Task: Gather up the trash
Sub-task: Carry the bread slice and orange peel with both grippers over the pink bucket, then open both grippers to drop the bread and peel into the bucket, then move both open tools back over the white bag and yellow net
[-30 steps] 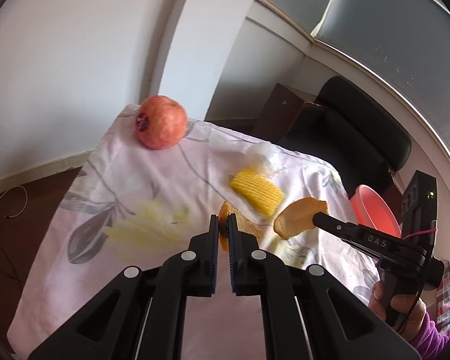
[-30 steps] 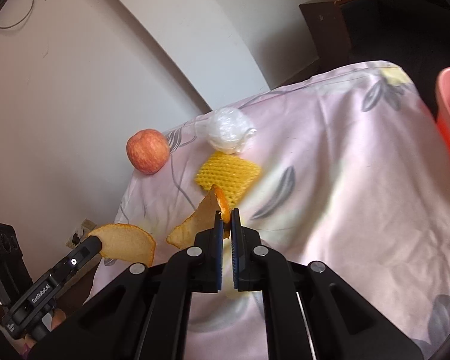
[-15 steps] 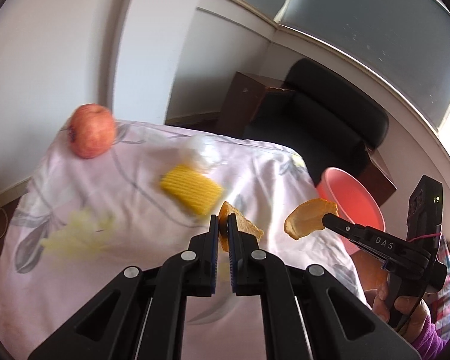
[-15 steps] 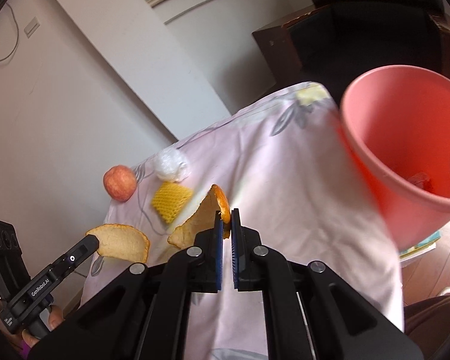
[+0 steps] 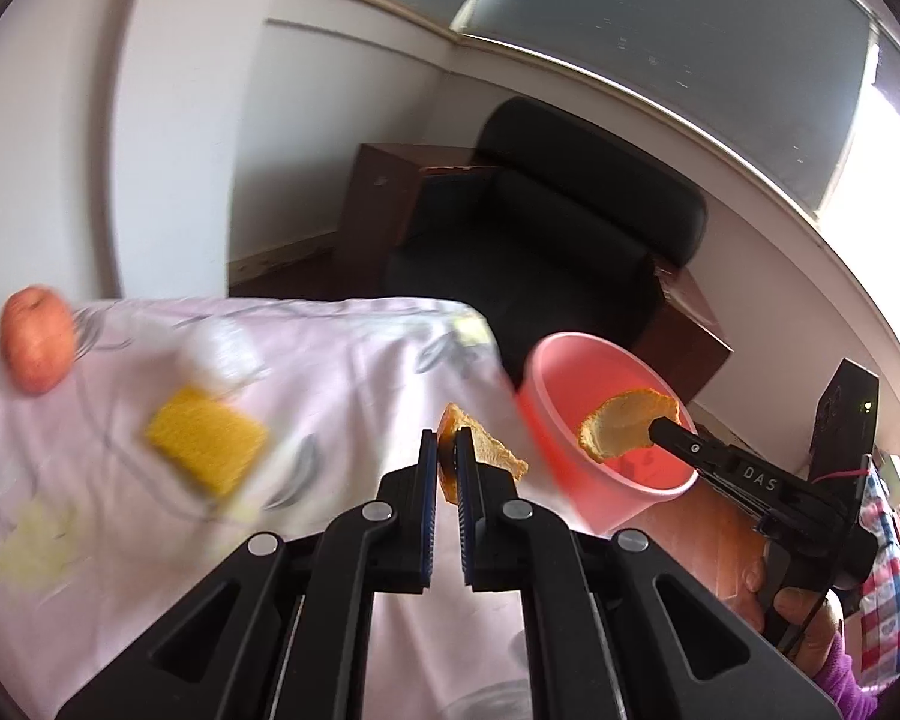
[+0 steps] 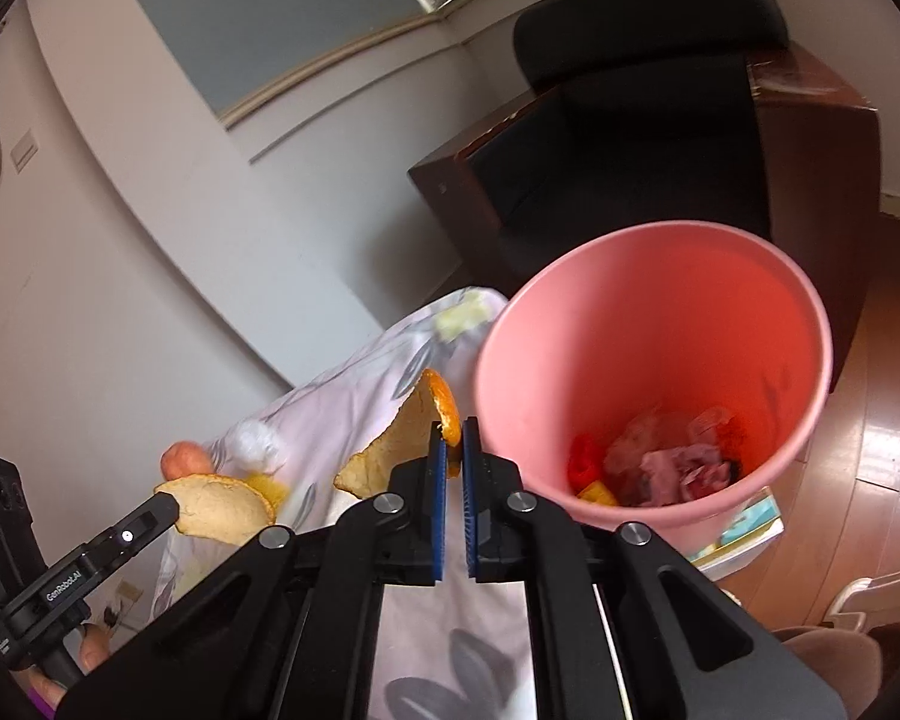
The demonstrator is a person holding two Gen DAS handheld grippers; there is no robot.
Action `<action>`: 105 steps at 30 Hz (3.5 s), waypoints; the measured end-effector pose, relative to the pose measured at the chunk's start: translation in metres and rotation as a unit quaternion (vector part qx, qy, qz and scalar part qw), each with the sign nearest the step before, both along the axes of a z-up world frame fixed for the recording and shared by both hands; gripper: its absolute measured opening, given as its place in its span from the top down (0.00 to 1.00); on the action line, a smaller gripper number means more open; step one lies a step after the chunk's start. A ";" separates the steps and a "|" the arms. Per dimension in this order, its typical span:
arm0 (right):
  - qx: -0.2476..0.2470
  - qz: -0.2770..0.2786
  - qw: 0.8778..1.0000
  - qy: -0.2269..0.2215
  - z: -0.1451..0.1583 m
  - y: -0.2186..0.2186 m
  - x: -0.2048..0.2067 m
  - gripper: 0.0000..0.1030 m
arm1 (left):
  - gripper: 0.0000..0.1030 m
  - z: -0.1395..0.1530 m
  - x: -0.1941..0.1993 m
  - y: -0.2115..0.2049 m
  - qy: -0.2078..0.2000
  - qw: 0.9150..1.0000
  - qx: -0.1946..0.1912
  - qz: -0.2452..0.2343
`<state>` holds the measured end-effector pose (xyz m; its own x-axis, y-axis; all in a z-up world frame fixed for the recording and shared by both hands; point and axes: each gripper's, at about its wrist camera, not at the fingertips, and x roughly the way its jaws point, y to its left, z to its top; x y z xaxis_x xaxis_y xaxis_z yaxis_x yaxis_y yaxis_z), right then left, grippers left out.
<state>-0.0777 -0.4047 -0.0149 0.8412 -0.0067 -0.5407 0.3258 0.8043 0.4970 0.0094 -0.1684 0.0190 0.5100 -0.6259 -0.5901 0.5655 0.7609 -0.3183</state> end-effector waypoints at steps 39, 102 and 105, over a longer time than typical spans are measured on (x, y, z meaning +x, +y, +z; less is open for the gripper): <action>-0.020 -0.085 0.996 0.036 -0.044 -0.082 -0.030 0.93 | 0.94 -0.043 -0.006 -0.188 0.000 0.991 0.076 -0.111; -0.027 -0.012 0.997 0.066 -0.022 -0.022 -0.042 0.77 | 0.50 -0.037 -0.042 -0.086 0.022 0.995 0.095 -0.028; -0.028 -0.005 0.997 0.069 -0.024 -0.017 -0.039 0.77 | 0.50 -0.040 -0.040 -0.081 0.025 0.995 0.096 -0.024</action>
